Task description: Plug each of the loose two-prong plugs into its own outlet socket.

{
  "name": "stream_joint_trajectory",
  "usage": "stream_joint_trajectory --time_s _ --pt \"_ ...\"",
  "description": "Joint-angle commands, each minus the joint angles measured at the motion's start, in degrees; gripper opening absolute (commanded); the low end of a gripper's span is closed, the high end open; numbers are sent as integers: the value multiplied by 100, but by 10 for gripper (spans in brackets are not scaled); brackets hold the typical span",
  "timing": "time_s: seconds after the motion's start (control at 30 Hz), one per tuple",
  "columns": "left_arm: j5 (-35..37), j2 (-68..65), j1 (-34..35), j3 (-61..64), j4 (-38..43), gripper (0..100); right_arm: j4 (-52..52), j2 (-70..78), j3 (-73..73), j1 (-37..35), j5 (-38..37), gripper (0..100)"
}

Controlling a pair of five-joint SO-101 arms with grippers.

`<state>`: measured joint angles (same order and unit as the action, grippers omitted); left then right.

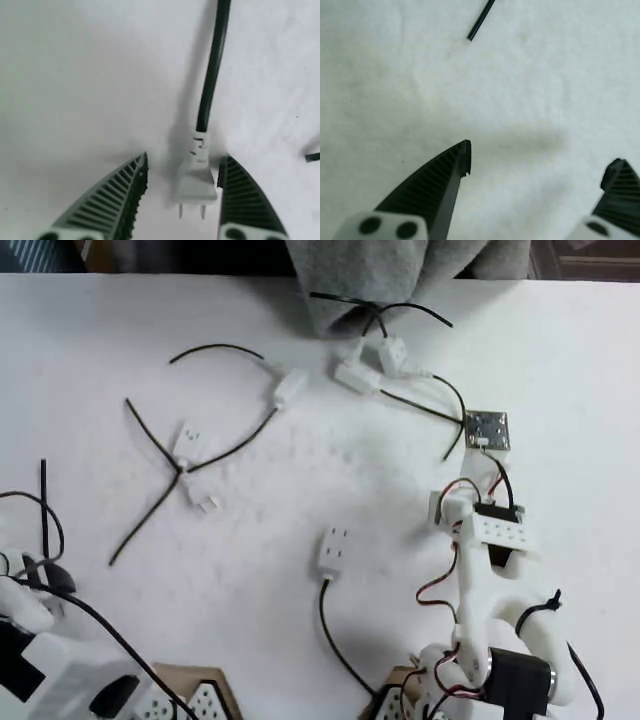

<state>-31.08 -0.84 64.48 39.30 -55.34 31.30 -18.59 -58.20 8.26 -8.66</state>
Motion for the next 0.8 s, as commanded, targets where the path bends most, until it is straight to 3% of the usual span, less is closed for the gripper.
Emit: stream_joint_trajectory --time_s 0.0,0.27,0.57,0.77 --pt "-255 -22 391 -598 176 226 -57 -22 79 -48 -18 401" --pt "-571 -31 743 -1125 -185 226 -57 -22 79 -48 -18 401" --pt "-879 -48 576 -1064 -185 226 -57 -22 79 -48 -18 401" --pt "-888 -48 426 -404 571 229 -48 -22 79 -48 -18 401"
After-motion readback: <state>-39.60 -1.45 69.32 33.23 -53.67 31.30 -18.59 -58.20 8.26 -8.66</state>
